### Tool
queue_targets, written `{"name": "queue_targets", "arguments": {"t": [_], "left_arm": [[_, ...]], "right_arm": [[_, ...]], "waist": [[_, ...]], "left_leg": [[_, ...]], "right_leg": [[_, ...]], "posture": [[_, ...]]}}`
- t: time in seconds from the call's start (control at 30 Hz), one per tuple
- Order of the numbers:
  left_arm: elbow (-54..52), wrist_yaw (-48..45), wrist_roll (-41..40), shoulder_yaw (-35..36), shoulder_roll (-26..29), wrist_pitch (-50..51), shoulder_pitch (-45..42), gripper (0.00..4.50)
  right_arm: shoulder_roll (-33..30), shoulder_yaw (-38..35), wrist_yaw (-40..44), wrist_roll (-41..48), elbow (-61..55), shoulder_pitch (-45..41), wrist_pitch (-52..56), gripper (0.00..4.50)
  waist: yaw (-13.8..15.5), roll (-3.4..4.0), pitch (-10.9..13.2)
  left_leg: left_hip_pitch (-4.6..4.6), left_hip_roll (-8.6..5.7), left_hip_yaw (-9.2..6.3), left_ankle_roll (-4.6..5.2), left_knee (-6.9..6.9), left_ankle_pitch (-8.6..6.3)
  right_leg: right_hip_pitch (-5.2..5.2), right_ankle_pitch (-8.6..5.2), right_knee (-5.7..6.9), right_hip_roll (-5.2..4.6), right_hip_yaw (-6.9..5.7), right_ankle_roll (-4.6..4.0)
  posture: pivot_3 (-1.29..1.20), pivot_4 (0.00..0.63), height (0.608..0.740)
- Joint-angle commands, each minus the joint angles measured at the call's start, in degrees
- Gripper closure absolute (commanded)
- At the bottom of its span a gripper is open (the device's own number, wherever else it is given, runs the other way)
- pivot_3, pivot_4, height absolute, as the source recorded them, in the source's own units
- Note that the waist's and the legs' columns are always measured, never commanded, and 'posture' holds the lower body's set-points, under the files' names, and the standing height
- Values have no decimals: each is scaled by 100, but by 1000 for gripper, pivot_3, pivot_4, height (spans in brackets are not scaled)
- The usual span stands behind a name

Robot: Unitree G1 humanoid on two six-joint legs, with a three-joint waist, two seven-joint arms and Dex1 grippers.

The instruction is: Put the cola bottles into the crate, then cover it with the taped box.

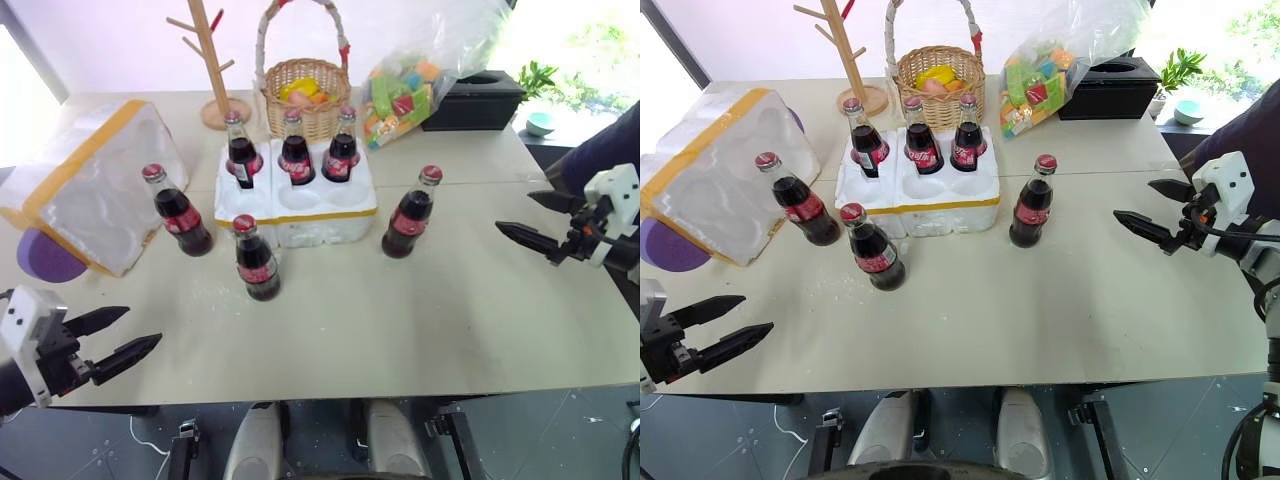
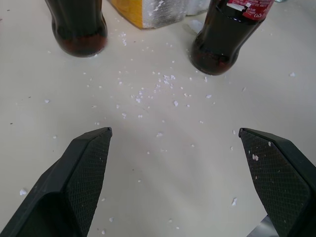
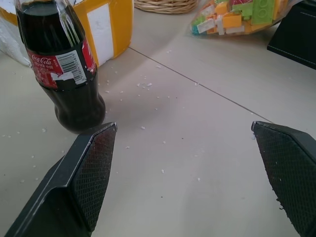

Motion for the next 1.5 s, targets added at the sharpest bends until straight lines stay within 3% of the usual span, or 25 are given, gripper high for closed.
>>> {"name": "queue_targets", "arguments": {"t": [0.03, 0.3, 0.53, 0.7, 0.9, 1.17, 1.5], "left_arm": [[-11, -99, 198, -2, 32, -219, 12, 178], [110, 27, 135, 17, 3, -110, -229, 178], [378, 193, 16, -186, 16, -123, -1022, 178], [345, -138, -107, -595, 296, -66, -1539, 178], [1042, 148, 86, -880, 409, -99, -2500, 178], [2048, 559, 756, -1621, 249, -542, -3652, 178], [3573, 846, 1665, -2829, -272, -1089, -5345, 178]], "right_arm": [[-17, -140, -42, 22, -34, -104, -90, 0], [4, -123, -37, 35, -62, -44, -92, 0], [-262, -113, 224, 126, 91, -282, 191, 0], [-1001, -700, 1415, 1398, -1131, 207, 1599, 0], [-1434, -1285, 1630, 2922, -2736, 222, 2949, 0], [-1504, -1690, 623, 4880, -3530, -438, 3902, 0], [-1302, -1631, -34, 5082, -3724, -280, 3830, 0]], "waist": [[1, 0, 0], [3, 0, 0], [4, 0, 0], [37, 4, 2], [14, 4, 3], [91, -3, 3], [238, -10, 2]], "left_leg": [[0, 0, 1, 0, 0, 0], [0, 0, 3, 0, 0, 0], [2, 0, 8, 0, 1, 0], [2, 0, 10, 0, -3, 0], [12, 11, 11, 0, 1, 0], [10, 14, 13, -1, 0, -1], [6, 12, 26, 0, 7, 0]], "right_leg": [[0, 0, 0, 0, 0, 0], [-1, 0, 0, 0, 3, -1], [-1, 1, 4, 1, 7, 0], [-5, 1, 10, 2, 12, 0], [-3, 0, 11, 10, 12, 2], [-4, 9, 7, 14, 13, -11], [-5, 13, 8, 15, 24, -7]], "posture": [[0, 150, 740], [0, 150, 740], [0, 150, 740], [0, 150, 740], [0, 150, 740], [0, 150, 740], [0, 150, 740]]}}
